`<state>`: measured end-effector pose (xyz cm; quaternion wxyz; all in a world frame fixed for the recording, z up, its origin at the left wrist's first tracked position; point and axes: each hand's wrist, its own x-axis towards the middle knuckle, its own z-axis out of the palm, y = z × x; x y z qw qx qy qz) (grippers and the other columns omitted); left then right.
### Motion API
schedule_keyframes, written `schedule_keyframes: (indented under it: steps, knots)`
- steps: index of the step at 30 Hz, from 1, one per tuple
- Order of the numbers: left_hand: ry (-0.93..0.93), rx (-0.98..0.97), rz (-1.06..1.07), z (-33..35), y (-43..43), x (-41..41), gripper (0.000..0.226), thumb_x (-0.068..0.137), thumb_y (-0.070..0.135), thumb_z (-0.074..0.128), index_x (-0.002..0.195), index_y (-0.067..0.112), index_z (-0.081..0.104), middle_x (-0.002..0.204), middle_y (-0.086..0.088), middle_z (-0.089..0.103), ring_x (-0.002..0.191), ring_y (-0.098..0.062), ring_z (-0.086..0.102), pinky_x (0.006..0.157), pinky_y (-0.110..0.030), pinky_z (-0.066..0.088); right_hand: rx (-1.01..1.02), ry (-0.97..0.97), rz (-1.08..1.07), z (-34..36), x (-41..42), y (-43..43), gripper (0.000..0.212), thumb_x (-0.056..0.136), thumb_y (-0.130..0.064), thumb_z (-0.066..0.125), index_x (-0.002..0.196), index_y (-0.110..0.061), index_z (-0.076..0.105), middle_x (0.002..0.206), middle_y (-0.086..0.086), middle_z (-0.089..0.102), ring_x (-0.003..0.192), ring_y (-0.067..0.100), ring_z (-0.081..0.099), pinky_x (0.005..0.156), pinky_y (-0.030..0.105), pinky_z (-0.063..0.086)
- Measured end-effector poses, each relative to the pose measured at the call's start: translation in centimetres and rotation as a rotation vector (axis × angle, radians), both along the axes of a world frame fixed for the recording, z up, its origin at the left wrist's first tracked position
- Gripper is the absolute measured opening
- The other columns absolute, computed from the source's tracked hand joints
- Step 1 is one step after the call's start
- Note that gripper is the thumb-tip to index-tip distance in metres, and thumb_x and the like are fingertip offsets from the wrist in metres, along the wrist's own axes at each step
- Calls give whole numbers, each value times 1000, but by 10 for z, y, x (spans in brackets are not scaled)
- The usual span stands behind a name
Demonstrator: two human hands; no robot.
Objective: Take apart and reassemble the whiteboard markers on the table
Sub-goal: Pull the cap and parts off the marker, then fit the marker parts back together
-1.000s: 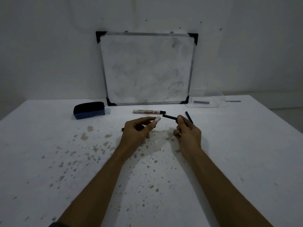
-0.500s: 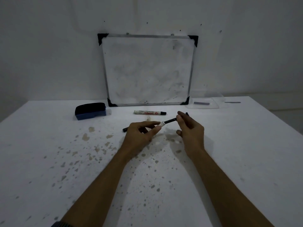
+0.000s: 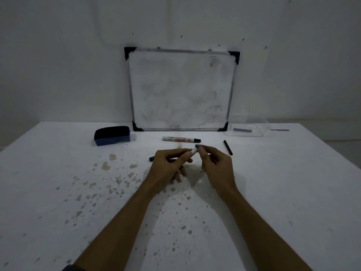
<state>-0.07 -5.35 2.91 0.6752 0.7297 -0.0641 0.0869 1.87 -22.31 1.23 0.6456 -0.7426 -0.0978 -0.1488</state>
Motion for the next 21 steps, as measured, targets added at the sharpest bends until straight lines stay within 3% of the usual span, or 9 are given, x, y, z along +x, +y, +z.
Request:
schedule_keyframes:
  steps: [3,6,10,13,17,19,21]
  knots:
    - [-13,4,35,6,4,-2,25,85,47,76,105,33,81,90,0,82,56,-27,71,40,-27,52,-31,0,72,-3,1,1,25,103,-29,59,124,-31,73,91,-15,73,68,3,57,70,25,51]
    - [-25,21,94,16,19,-6,28,88,46,75,110,30,80,91,1,81,57,-28,71,41,-29,50,-147,23,121,-5,1,3,25,103,-30,59,125,-32,71,106,-8,76,71,2,64,71,22,52]
    - [15,16,171,20,57,-13,19,84,43,78,100,31,80,84,0,82,56,-25,70,43,-29,52,-371,92,143,2,2,17,22,99,-35,64,120,-34,70,105,-16,72,79,2,68,66,12,51]
    - [54,-15,301,4,86,-24,28,85,44,78,105,25,81,83,-1,81,55,-23,68,45,-29,53,-478,101,183,8,13,42,26,96,-34,68,123,-33,68,113,-10,69,88,6,66,70,13,49]
    - [22,-112,387,-7,104,-29,32,89,38,77,114,17,80,91,-5,80,57,-22,67,49,-32,55,-751,-25,240,9,35,80,42,95,-42,68,135,-31,64,129,2,63,115,17,60,98,29,48]
    - [16,-123,373,-7,107,-26,32,90,35,77,115,15,79,91,-6,80,57,-23,68,49,-33,55,-844,-21,255,7,39,98,48,93,-52,64,137,-35,62,136,2,59,122,19,58,98,34,46]
    - [25,-120,364,-7,108,-23,33,89,36,79,114,15,80,91,-7,80,57,-23,67,49,-32,54,-915,-35,229,3,42,112,44,92,-53,64,132,-34,67,131,0,61,115,19,61,94,35,50]
